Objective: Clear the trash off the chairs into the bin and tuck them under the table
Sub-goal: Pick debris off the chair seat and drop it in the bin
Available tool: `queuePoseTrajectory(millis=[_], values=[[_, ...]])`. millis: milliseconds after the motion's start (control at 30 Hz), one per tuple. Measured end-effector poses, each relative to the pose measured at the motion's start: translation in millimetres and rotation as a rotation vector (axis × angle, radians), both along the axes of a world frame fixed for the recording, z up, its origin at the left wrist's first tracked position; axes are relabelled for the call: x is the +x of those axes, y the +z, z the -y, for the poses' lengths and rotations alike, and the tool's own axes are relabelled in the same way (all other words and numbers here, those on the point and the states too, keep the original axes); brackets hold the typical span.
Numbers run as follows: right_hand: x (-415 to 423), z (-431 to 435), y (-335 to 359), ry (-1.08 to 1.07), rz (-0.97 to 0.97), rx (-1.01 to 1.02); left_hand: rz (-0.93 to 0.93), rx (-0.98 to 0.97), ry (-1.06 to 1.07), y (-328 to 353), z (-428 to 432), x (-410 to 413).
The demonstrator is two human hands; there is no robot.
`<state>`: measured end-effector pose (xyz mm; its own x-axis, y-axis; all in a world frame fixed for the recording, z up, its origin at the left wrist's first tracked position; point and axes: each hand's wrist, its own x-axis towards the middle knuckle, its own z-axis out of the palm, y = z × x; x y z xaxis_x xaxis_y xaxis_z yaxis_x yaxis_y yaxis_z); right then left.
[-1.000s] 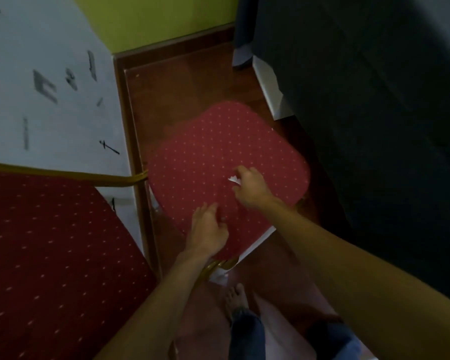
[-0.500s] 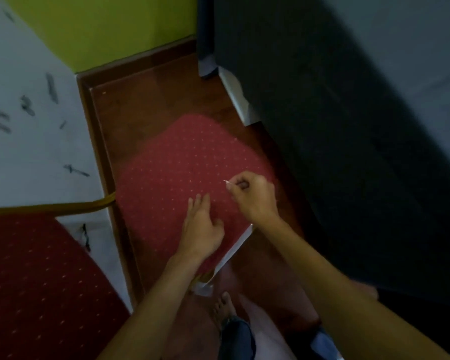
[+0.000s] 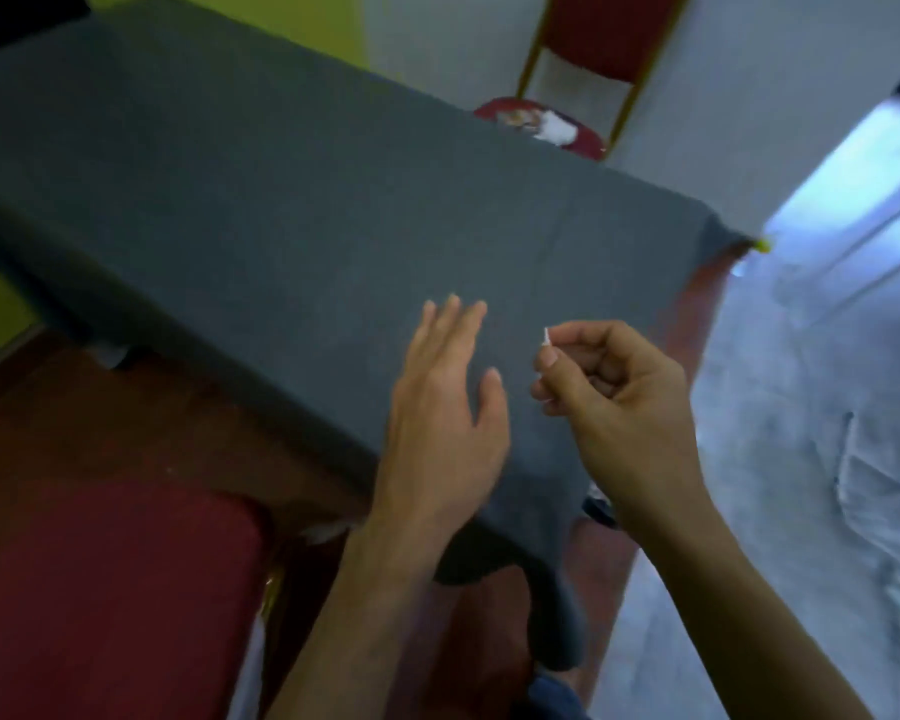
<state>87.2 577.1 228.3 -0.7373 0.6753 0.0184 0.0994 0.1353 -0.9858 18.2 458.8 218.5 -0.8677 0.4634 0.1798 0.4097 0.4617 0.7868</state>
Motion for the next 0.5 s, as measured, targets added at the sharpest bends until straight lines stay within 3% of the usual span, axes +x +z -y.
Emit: queuePoseTrajectory(millis=[167, 300, 500], values=[[74, -103, -34, -0.243, 0.107, -0.058, 0.159, -0.008, -0.208, -7, -114, 59], [118, -164, -98, -0.33, 0.278, -0.121, 0.513, -0.022, -0.332, -47, -185, 104], [137, -225, -241, -0.299, 0.608, -0.174, 0.834, -0.302, -0.204, -179, -243, 116]])
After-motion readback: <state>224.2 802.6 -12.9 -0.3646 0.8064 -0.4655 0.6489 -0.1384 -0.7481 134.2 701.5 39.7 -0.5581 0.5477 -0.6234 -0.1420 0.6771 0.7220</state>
